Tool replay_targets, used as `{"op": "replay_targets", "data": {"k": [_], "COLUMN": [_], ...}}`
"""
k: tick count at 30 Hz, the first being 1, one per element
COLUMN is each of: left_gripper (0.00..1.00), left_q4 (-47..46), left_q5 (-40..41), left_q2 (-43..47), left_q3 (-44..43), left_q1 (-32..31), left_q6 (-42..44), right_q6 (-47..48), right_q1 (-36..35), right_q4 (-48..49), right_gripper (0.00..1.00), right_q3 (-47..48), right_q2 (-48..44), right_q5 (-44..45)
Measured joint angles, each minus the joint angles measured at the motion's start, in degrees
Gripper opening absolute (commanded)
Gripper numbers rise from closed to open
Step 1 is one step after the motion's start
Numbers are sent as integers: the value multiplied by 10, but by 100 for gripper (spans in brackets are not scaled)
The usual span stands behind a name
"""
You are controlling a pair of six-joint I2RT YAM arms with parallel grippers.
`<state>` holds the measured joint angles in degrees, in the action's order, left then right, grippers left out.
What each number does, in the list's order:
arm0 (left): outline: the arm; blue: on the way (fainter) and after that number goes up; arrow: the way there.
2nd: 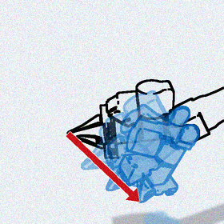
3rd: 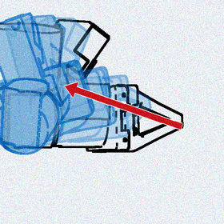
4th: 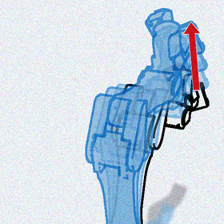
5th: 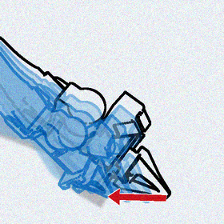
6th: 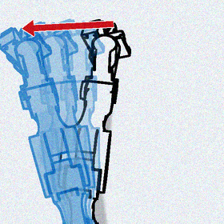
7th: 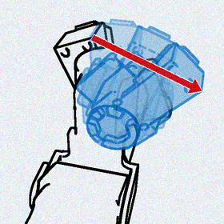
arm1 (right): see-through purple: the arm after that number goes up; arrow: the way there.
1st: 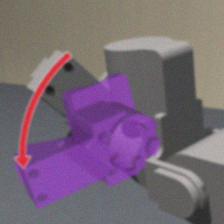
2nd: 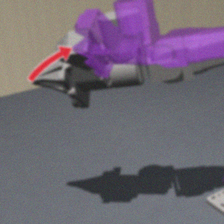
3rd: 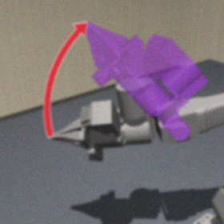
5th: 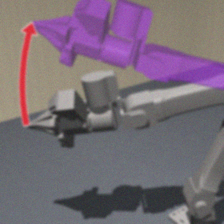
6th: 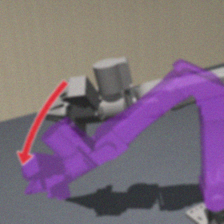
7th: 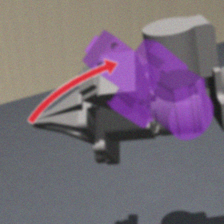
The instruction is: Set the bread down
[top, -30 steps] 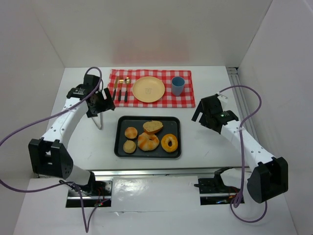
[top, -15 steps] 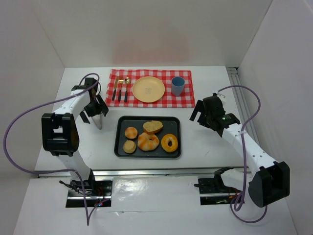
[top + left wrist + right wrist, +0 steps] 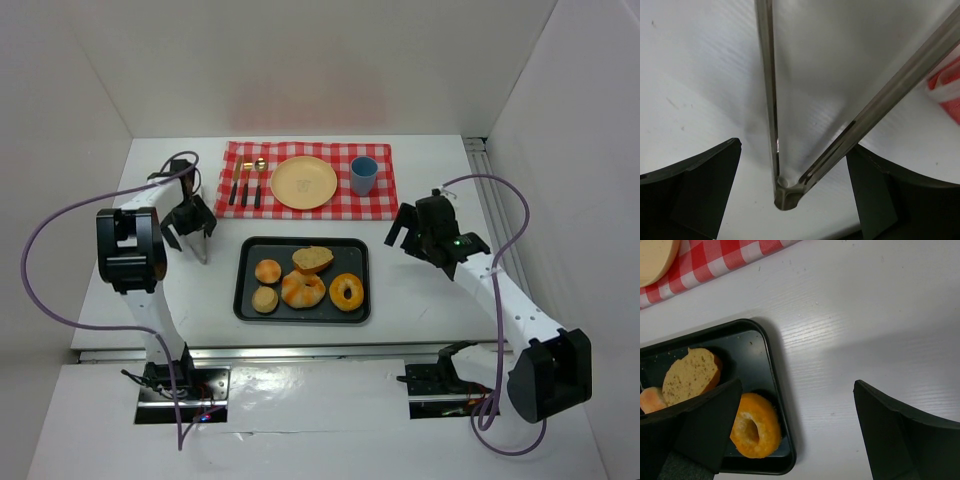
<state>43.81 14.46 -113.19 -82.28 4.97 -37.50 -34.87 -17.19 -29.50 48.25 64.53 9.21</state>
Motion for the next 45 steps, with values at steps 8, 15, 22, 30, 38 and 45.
{"op": "replay_targets", "data": {"k": [8,15,22,30,38,45], "left_gripper": [99,66,43,31,34,47], "left_q4": [-29,-42,-28,-18,-7,81], "left_q5": [-19,-31,-21,-37,-38,-35], "left_q2": [-61,-87,-73,102,287,356], "left_q3": [-74,-108,-116,-108,0,118], "left_q1": [24,39,43,12,-169,-302], "left_q6": [20,40,59,126,138,84], "right_q6": [-2,-2,-2,-2,-2,-2], "right_q1": [0,4,6,6,6,6], "right_q4": [3,4,4,4,3,3], "right_gripper": [100,100,100,100,100,100], "right_q3": [-3,-5,-5,-5,0,4], "right_q2": [8,10,16,23,33,33], "right_q5": [-11,-15,-15,-15,-13,-11]}}
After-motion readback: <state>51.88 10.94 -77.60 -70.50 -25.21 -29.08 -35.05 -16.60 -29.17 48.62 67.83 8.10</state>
